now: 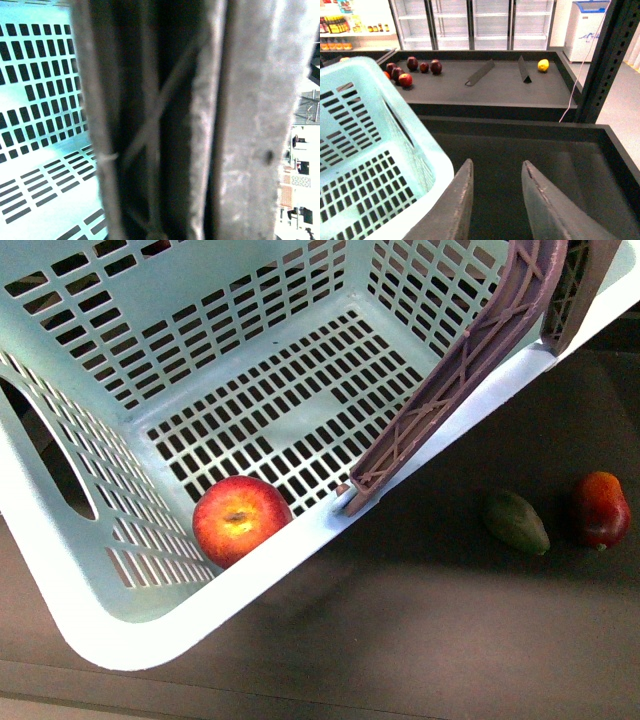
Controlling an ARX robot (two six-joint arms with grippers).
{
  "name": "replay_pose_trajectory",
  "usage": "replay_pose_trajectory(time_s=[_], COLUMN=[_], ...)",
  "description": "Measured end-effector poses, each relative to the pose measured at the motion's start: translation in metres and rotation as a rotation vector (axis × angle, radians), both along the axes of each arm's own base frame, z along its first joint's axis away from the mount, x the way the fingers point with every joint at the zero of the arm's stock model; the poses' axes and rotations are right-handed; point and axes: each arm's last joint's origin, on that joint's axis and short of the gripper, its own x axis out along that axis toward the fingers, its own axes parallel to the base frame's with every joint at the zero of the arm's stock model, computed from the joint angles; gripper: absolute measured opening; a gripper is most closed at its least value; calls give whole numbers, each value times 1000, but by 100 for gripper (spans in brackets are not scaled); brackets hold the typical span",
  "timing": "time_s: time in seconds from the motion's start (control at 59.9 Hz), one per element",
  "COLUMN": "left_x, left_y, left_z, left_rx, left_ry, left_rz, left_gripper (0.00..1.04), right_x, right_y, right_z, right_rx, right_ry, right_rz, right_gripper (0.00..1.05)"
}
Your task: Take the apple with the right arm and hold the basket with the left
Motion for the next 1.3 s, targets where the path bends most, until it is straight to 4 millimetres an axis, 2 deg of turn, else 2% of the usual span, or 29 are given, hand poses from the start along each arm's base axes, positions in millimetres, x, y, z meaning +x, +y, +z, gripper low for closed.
replay_pose_trajectory(time_s=[0.1,0.45,0.851,1.301], left_x=[0,0,0,0], left_y=[0,0,0,0], left_z=[0,0,0,0], left_rx=[2,3,5,3], left_ry=[-1,-2,-3,-2], left_rz=[3,5,6,6], left_gripper=[15,15,15,15], right_x=[-11,-39,-67,-79], right_y=[-4,-21,-22,-22], right_z=[-7,-24,-41,-38], right_rx=[-5,-5,-5,-5], right_ry=[-2,-5,-17,-30], right_rz=[1,-2,-4,-2], right_gripper=[2,2,2,2])
